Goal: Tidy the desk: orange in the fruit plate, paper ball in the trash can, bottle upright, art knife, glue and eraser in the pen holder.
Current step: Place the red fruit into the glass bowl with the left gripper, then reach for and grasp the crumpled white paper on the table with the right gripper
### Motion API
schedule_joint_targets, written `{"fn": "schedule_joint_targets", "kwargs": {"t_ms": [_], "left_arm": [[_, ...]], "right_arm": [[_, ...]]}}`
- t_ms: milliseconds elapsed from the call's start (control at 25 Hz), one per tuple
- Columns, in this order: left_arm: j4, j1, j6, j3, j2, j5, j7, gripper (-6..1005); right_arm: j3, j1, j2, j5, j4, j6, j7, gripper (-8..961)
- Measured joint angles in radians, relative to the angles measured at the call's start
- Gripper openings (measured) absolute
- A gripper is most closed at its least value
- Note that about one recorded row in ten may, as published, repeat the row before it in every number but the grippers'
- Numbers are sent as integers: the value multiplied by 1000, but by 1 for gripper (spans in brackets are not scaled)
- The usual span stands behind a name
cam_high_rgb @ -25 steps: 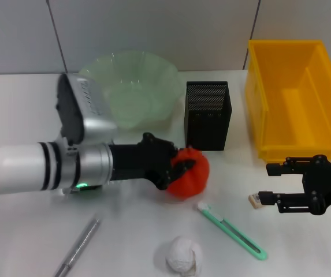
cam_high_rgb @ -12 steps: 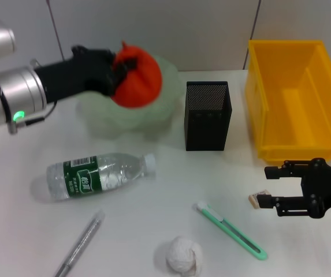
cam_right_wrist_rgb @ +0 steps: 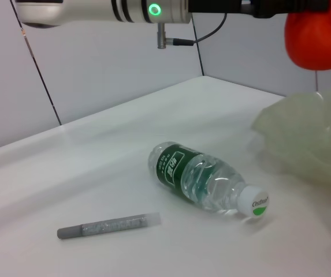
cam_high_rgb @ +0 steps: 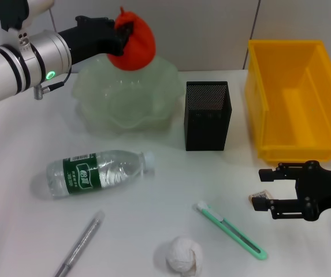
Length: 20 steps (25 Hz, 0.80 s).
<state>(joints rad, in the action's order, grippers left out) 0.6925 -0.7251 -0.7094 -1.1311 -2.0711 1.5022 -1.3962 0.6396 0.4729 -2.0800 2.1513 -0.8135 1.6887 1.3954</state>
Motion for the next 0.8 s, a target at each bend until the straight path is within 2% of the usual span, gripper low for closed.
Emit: {"fn": "schedule_joint_targets", "kwargs": {"t_ms": [440,480,800], "left_arm": [[-22,-19,36,-12,-3,-4,-20,267],[-17,-19,36,-34,-3,-2,-32,288],[-2,-1,-21,-37,1,0,-33,610]], "right_arm": [[2,2,1,0,5,1,-21,680],[2,2,1,0,5,1,-21,680],[-8,20,1,-8,-23,-1,35,676]]}}
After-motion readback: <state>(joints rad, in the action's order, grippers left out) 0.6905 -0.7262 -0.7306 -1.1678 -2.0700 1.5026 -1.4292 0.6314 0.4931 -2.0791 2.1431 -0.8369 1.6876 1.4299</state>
